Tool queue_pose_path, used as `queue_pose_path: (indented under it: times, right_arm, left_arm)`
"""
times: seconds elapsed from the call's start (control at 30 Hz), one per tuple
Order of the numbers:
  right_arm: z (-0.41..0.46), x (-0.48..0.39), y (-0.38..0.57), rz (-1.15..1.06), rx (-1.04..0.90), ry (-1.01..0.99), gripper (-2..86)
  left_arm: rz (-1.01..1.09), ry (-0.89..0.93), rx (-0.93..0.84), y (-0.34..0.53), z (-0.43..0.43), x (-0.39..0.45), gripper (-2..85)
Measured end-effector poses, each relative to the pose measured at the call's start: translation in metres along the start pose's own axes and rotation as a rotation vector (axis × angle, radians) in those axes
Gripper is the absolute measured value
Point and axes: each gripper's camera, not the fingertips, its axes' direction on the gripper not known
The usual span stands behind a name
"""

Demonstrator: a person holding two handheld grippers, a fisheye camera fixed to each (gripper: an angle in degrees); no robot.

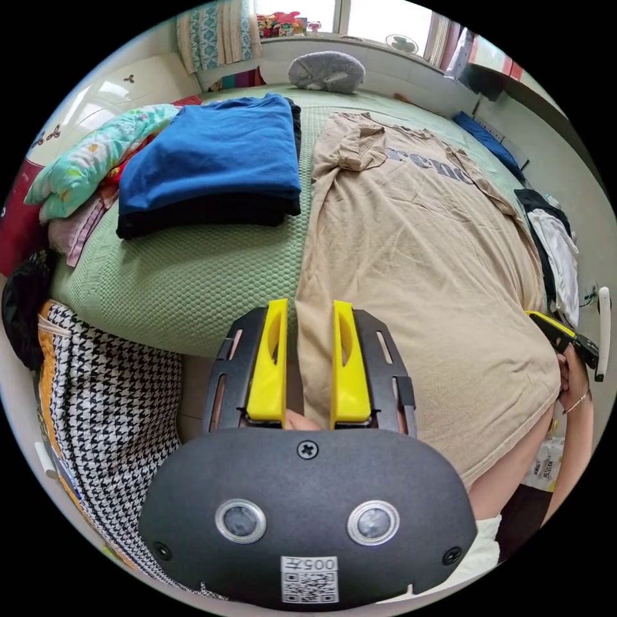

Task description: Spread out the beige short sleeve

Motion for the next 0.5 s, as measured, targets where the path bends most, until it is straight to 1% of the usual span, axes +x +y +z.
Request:
queue_pose_path:
  times: [0.13, 0.33, 0.5]
  right_arm:
    - [0.000, 0.005, 0.007, 0.017, -0.003, -0.015, 0.2]
    - [-0.001, 0.006, 0.018, 0.007, 0.004, -0.008, 0.1]
    - [-0.001, 0.009, 0.027, 0.013, 0.016, -0.016, 0.0]
  left_arm:
    - [0.049, -0.036, -0.017, 0.001, 0.006, 0.005, 11.6]
    - [0.028, 0.003, -0.007, 0.006, 0.007, -0.006, 11.6]
    - [0.053, -0.029, -0.008, 0.007, 0.006, -0.005, 11.5]
